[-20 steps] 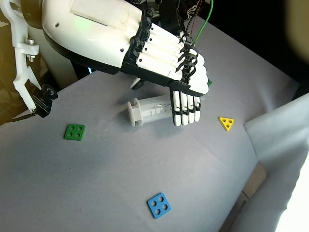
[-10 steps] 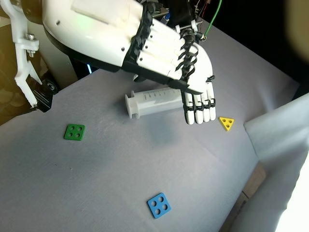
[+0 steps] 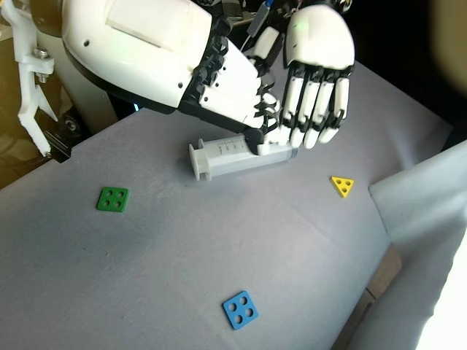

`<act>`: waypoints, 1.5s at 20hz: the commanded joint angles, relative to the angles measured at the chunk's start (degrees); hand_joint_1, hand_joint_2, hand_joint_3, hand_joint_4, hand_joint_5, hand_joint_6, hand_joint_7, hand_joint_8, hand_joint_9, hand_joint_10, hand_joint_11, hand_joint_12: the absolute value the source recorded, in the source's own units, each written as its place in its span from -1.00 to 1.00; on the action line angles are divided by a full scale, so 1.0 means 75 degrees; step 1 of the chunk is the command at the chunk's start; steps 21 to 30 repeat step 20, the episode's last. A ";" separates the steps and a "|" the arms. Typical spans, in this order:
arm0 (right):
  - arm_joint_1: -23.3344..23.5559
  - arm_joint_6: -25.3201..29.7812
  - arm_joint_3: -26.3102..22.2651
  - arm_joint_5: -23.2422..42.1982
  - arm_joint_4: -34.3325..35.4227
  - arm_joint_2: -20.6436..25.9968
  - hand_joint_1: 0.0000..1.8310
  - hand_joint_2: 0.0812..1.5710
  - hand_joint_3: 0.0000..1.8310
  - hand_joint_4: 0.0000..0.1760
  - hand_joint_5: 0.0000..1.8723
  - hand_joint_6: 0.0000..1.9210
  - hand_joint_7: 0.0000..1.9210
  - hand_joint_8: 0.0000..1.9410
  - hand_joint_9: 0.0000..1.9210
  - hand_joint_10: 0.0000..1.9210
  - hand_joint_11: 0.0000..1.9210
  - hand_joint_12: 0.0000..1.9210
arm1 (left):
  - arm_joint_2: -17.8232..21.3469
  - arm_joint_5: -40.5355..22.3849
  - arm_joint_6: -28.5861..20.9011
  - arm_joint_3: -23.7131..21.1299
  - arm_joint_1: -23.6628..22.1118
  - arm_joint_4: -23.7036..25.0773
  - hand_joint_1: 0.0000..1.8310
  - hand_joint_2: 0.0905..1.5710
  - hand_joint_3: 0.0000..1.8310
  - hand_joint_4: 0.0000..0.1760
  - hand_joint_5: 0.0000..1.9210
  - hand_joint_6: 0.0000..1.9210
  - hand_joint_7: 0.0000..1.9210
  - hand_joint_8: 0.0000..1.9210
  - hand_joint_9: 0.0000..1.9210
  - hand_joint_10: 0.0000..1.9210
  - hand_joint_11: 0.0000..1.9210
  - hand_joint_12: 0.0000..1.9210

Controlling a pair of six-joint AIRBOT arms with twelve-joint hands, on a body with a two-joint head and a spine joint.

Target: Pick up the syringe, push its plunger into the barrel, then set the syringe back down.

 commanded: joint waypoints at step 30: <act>0.0301 -1.3380 0.0906 0.3340 1.1086 0.0030 -0.72 1.00 -0.96 -1.00 -0.23 1.00 -0.26 1.00 -0.29 1.00 -0.26 1.00 | 0.0392 -0.0335 -0.1201 -0.0374 -0.0654 0.1049 -0.57 1.00 -0.91 -1.00 -0.31 1.00 -0.22 1.00 -0.21 1.00 -0.15 1.00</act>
